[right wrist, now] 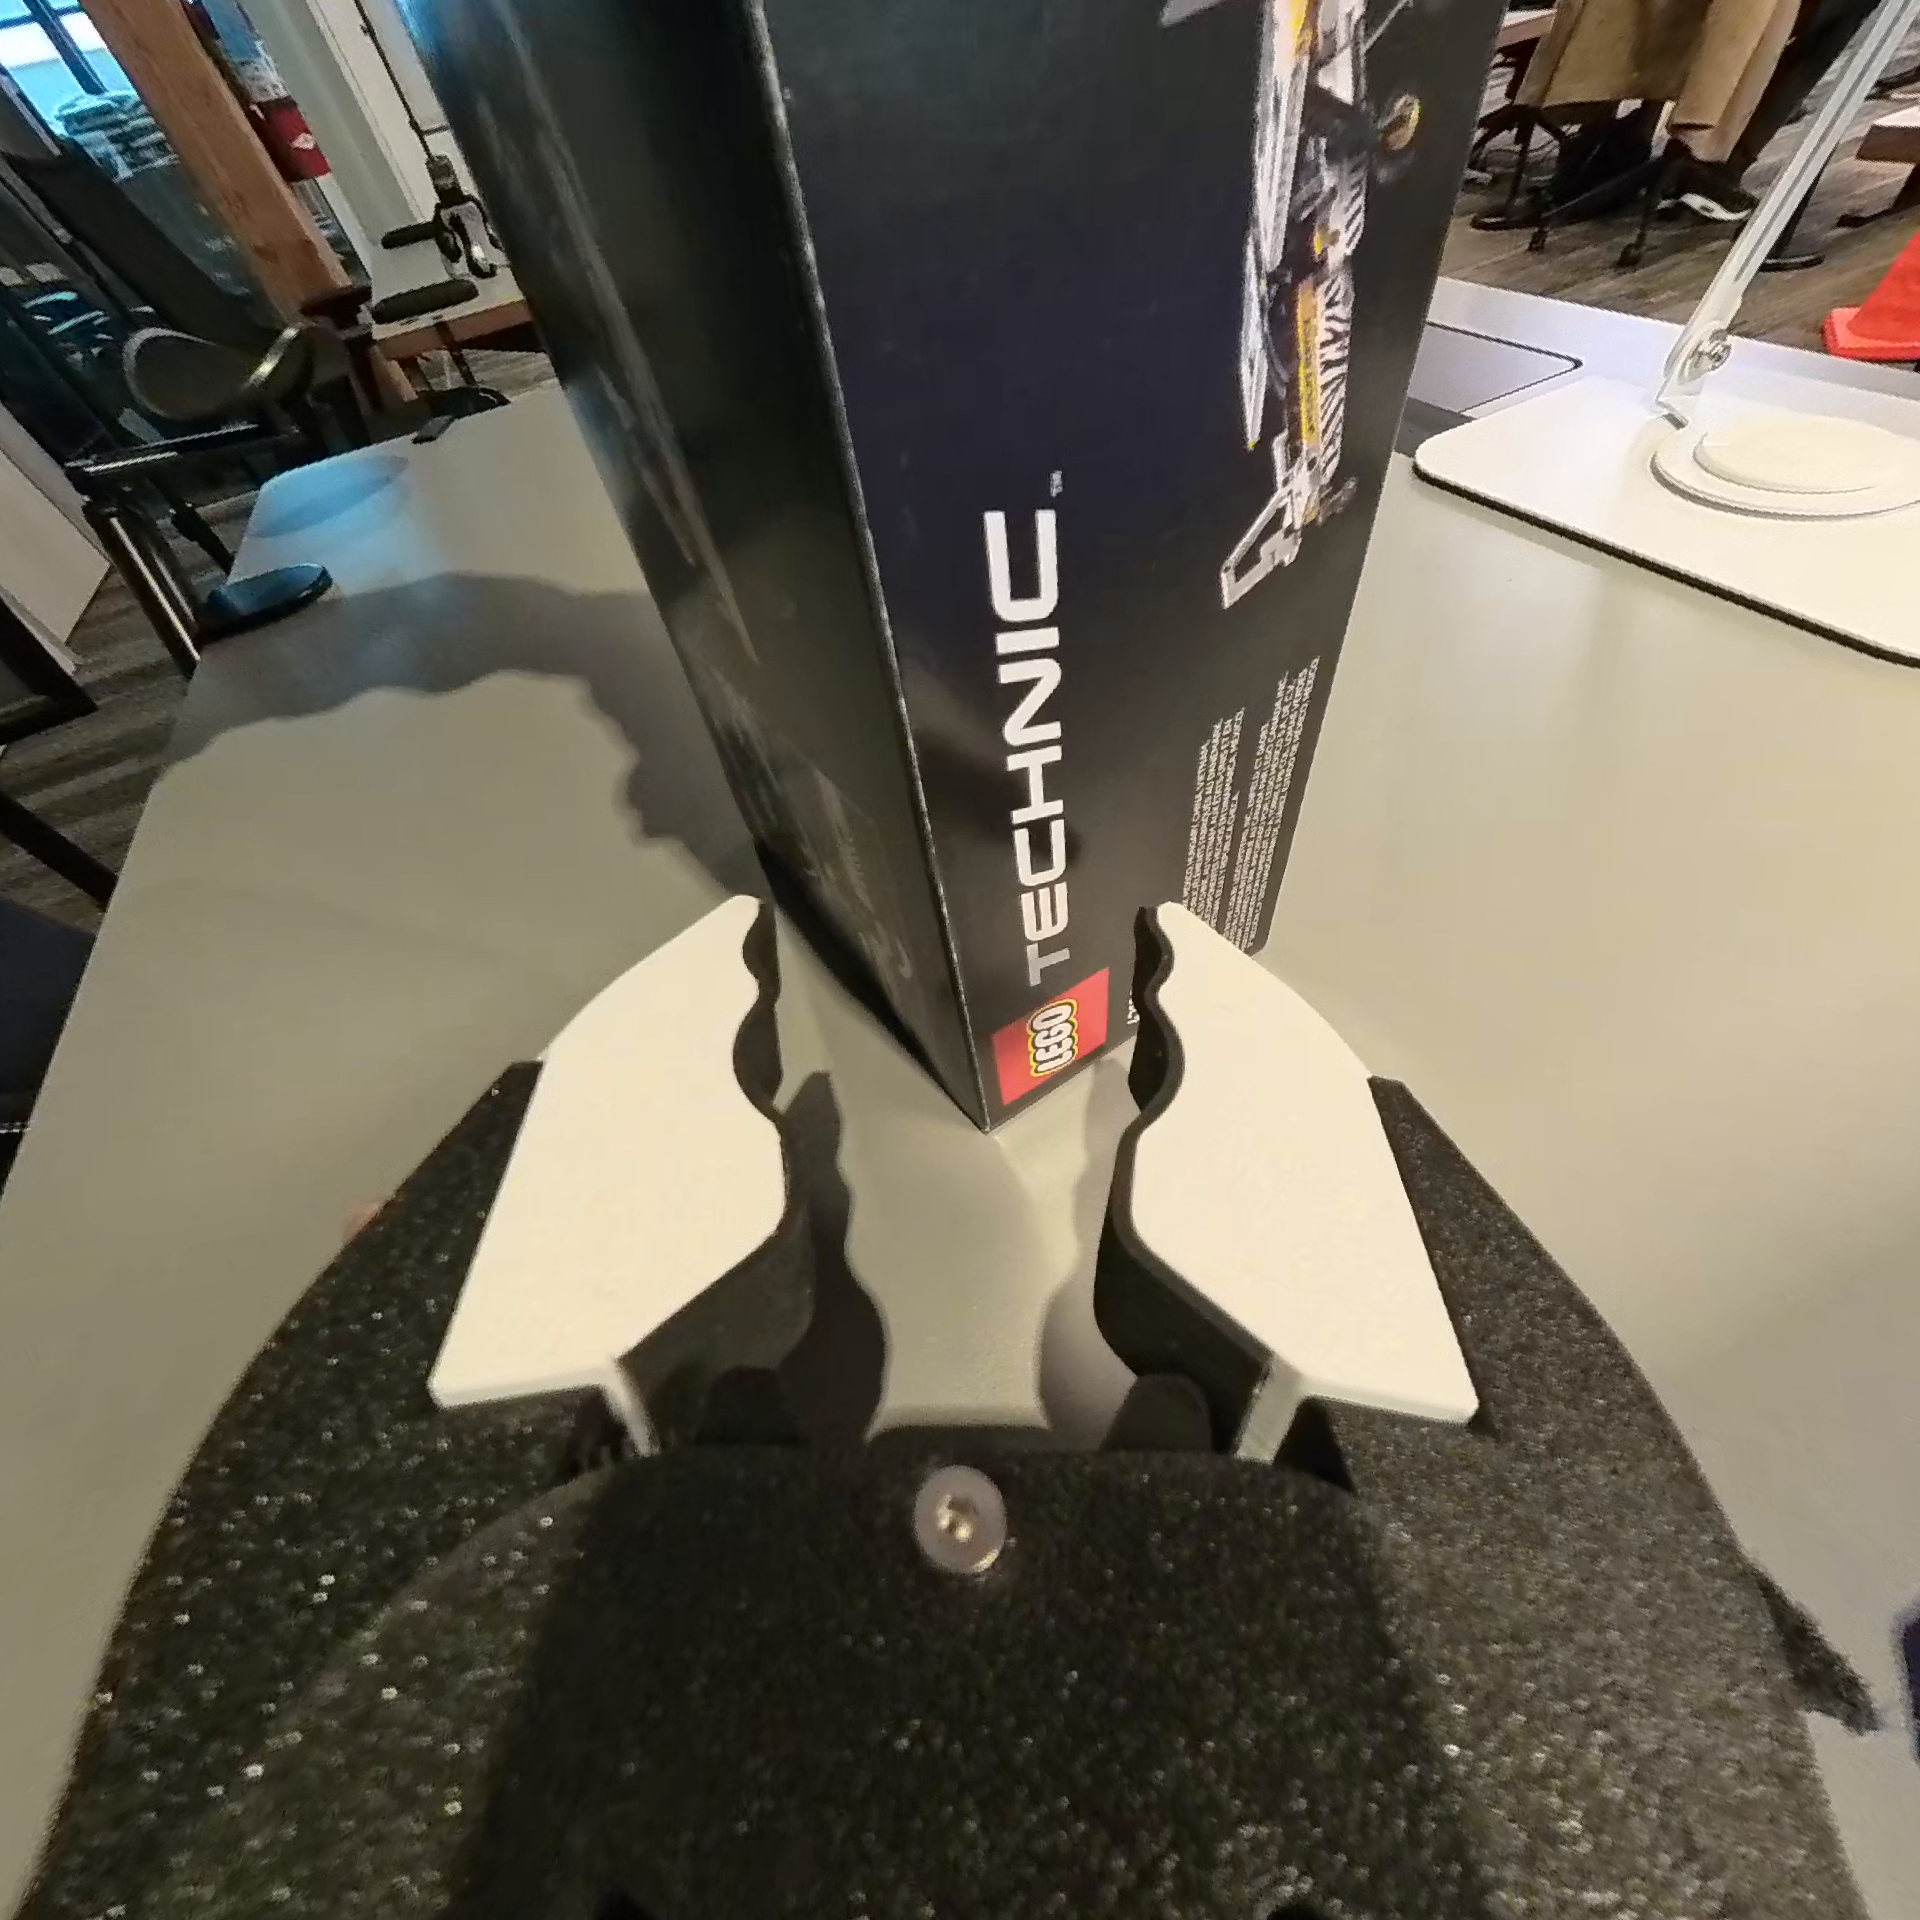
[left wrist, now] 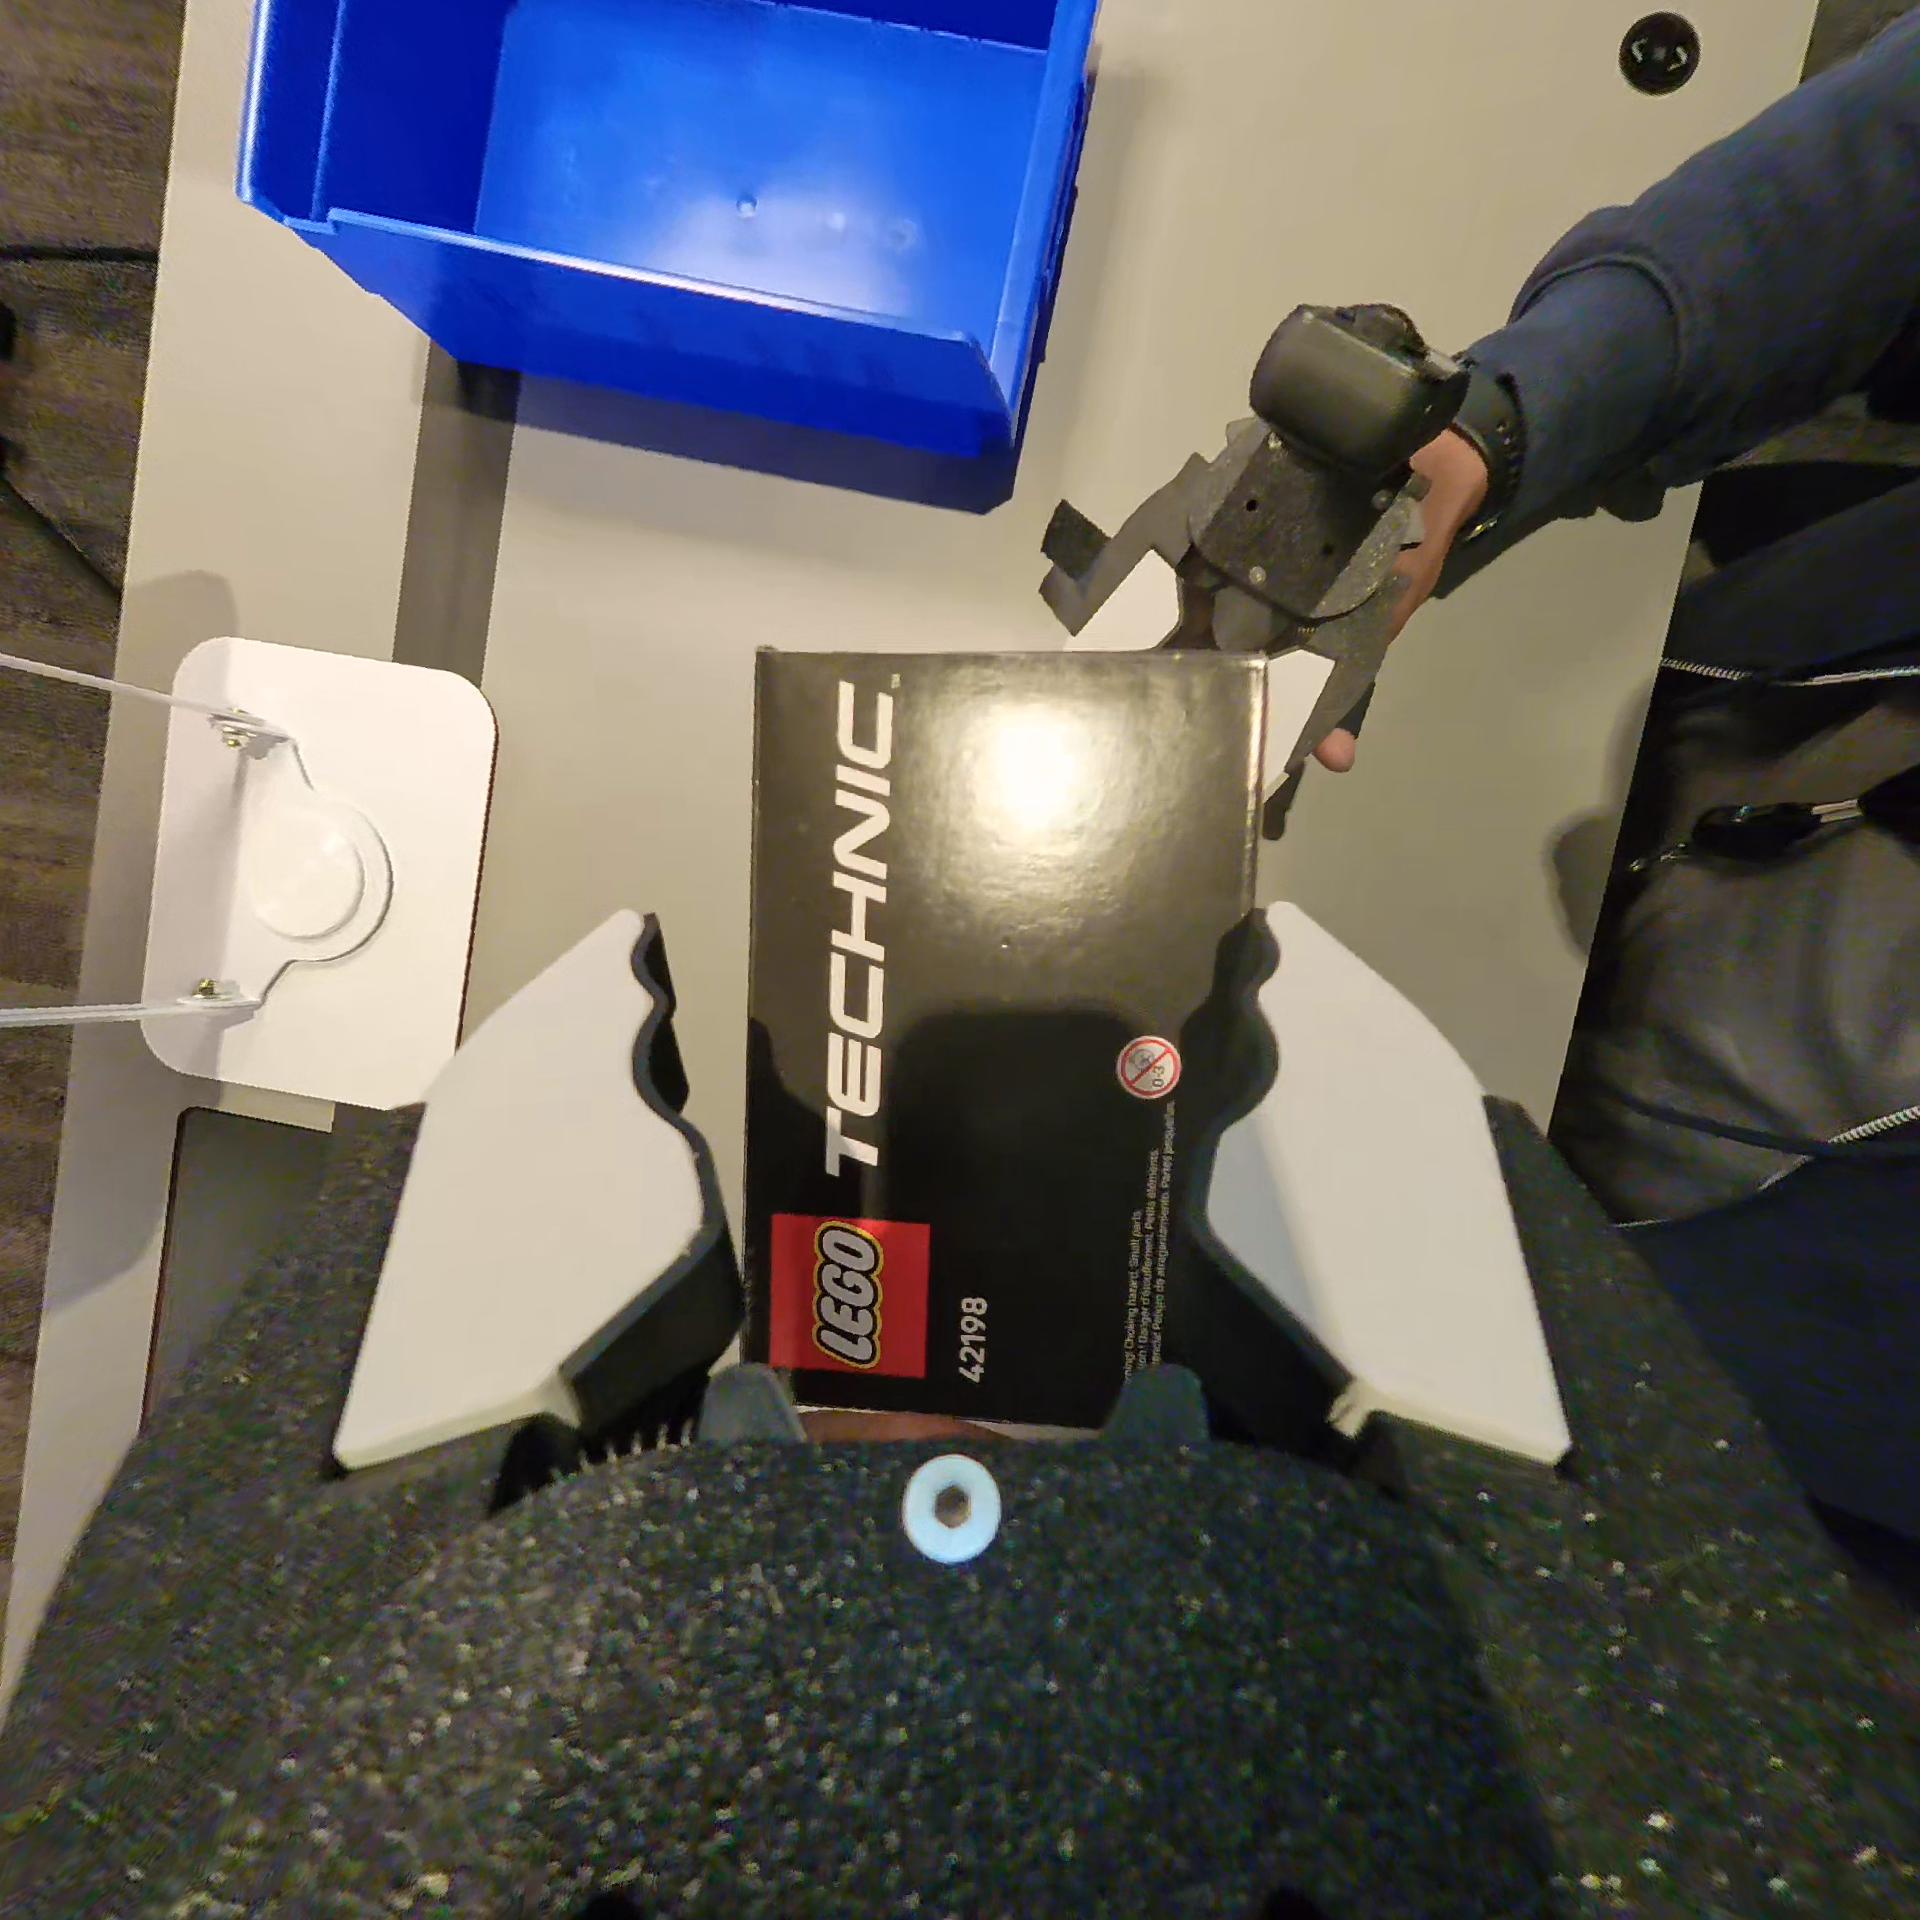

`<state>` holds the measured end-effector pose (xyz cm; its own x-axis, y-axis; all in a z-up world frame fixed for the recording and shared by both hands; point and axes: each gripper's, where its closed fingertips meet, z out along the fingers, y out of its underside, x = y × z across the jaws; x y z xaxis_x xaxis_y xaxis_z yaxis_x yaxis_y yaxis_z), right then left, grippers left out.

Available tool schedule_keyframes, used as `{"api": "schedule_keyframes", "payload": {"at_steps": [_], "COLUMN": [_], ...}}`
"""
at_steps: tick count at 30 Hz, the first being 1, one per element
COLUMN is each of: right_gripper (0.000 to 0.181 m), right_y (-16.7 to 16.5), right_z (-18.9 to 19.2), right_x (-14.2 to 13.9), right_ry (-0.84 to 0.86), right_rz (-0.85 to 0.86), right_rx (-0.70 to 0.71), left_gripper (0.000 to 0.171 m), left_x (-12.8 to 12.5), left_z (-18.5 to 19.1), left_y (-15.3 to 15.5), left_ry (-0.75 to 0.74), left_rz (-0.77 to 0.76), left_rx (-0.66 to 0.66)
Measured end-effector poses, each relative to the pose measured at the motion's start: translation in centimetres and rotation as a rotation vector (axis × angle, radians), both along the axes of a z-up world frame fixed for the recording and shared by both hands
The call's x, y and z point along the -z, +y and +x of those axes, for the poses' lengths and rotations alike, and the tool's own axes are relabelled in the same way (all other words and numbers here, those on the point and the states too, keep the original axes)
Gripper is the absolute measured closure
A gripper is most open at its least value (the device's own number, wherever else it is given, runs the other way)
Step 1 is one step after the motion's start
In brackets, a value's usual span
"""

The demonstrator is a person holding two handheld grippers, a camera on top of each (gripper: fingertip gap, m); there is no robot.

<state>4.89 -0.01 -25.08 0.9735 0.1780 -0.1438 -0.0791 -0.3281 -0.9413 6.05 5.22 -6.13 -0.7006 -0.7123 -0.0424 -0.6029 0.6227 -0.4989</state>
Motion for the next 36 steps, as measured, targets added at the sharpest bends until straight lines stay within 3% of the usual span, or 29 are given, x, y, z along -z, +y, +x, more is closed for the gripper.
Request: {"api": "schedule_keyframes", "payload": {"at_steps": [9, 12, 16, 36], "right_gripper": [0.115, 0.115, 0.115, 0.115], "right_y": [-0.01, -0.02, -0.03, 0.02], "right_z": [-0.11, -0.16, -0.24, -0.22], "right_x": [0.05, 0.06, 0.09, 0.14], "right_ry": [-0.004, -0.007, -0.012, -0.018], "right_rz": [-0.001, -0.001, -0.002, -0.003], "right_rx": [-0.005, -0.007, -0.01, -0.007], "left_gripper": [0.066, 0.079, 0.078, 0.079], "left_x": [0.37, 0.57, 0.63, 0.57], "left_z": [0.05, -0.17, -0.09, -0.68], "left_y": [0.21, -0.08, -0.06, -0.01], "left_ry": [0.043, 0.095, 0.112, 0.073], "left_rz": [-0.023, -0.071, -0.075, -0.091], "left_rx": [-0.019, -0.012, -0.017, -0.075]}}
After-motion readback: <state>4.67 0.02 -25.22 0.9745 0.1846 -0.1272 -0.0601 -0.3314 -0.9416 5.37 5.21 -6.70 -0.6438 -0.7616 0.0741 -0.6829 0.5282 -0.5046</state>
